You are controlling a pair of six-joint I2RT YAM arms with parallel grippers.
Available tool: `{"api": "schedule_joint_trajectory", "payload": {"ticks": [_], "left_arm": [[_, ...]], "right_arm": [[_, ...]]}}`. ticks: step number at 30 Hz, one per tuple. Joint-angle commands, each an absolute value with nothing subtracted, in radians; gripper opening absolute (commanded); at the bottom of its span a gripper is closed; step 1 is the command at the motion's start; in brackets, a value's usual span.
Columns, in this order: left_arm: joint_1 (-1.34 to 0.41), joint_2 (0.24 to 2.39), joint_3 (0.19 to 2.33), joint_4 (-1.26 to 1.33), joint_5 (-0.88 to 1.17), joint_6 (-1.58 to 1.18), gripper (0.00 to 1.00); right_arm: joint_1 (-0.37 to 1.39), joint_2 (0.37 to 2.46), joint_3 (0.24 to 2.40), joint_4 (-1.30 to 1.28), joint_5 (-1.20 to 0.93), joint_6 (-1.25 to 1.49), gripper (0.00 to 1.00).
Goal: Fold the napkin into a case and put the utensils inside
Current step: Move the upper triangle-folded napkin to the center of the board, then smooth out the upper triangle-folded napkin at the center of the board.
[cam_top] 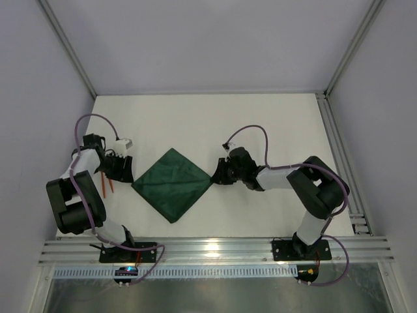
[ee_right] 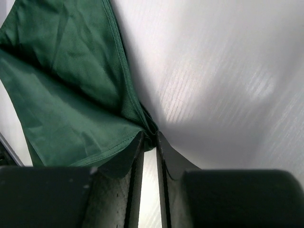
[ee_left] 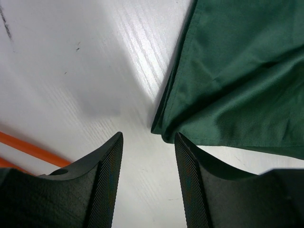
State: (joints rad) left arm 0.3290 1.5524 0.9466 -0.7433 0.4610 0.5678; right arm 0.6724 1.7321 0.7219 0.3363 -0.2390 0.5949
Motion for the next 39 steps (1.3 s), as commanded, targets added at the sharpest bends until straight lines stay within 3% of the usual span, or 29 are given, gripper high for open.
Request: {"api": "schedule_joint_trajectory", "payload": {"ticks": [1, 6, 13, 21, 29, 39], "left_arm": [[0.331, 1.563, 0.977, -0.73, 0.517, 0.558, 0.49], [0.33, 1.543, 0.969, -0.761, 0.526, 0.577, 0.48], [0.33, 1.506, 0.97, -0.83, 0.525, 0.629, 0.47], [0.33, 1.457, 0.908, -0.851, 0.538, 0.672, 0.46], [0.328, 1.451, 0.851, -0.876, 0.523, 0.723, 0.45], [0.29, 1.427, 0.835, -0.85, 0.52, 0.7, 0.44]], "right_arm": [[0.678, 1.77, 0.796, 0.31, -0.248, 0.571, 0.19], [0.661, 1.822, 0.897, 0.224, -0.233, 0.532, 0.07], [0.612, 1.93, 1.129, 0.127, -0.241, 0.466, 0.06], [0.586, 2.025, 1.413, -0.086, -0.224, 0.353, 0.27], [0.704, 1.747, 1.146, -0.084, -0.155, 0.281, 0.32], [0.98, 1.75, 1.095, -0.146, -0.112, 0.169, 0.3]]}}
